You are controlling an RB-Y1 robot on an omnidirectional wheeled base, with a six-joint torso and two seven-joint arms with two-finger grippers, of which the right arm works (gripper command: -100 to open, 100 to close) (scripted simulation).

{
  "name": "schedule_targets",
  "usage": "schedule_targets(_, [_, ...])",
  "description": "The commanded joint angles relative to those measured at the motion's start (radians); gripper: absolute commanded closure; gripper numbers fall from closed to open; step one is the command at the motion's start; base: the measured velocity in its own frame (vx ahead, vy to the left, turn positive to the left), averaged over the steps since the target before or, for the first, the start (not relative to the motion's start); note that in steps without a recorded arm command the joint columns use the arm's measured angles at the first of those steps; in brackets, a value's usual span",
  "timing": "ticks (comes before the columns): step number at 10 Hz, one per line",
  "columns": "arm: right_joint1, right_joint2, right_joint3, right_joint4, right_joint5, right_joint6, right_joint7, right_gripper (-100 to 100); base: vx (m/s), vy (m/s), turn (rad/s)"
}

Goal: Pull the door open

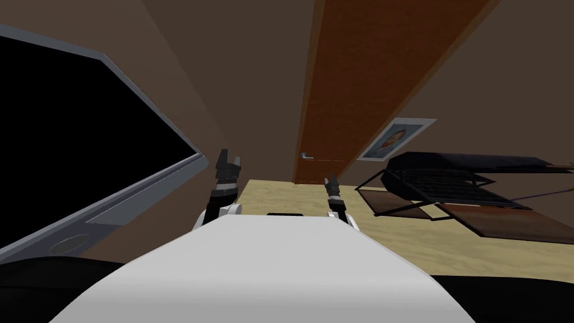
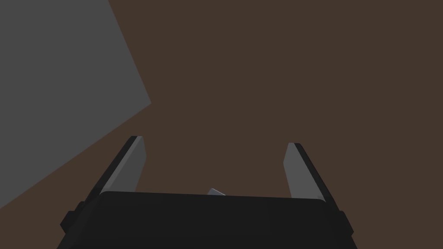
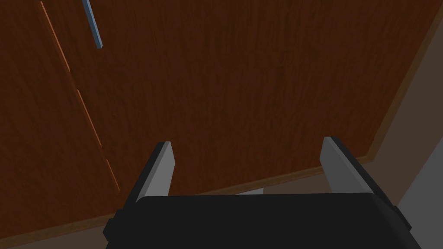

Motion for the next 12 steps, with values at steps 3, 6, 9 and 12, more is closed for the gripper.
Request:
schedule_targets(3, [-0.020, -0.011, -0.008, 0.084, 0.012, -0.028, -0.016, -100, 0.097, 0.034, 0.008])
schedule_targets(6, [-0.038, -0.019, -0.014, 0.151, 0.022, -0.048, -0.027, -100, 0.097, 0.035, 0.008])
schedule_targets(9, [-0.060, -0.029, -0.022, 0.236, 0.035, -0.073, -0.042, -100, 0.122, 0.025, 0.010])
schedule_targets(12, [-0.082, -0.038, -0.030, 0.318, 0.048, -0.097, -0.056, -100, 0.151, 0.059, 0.009])
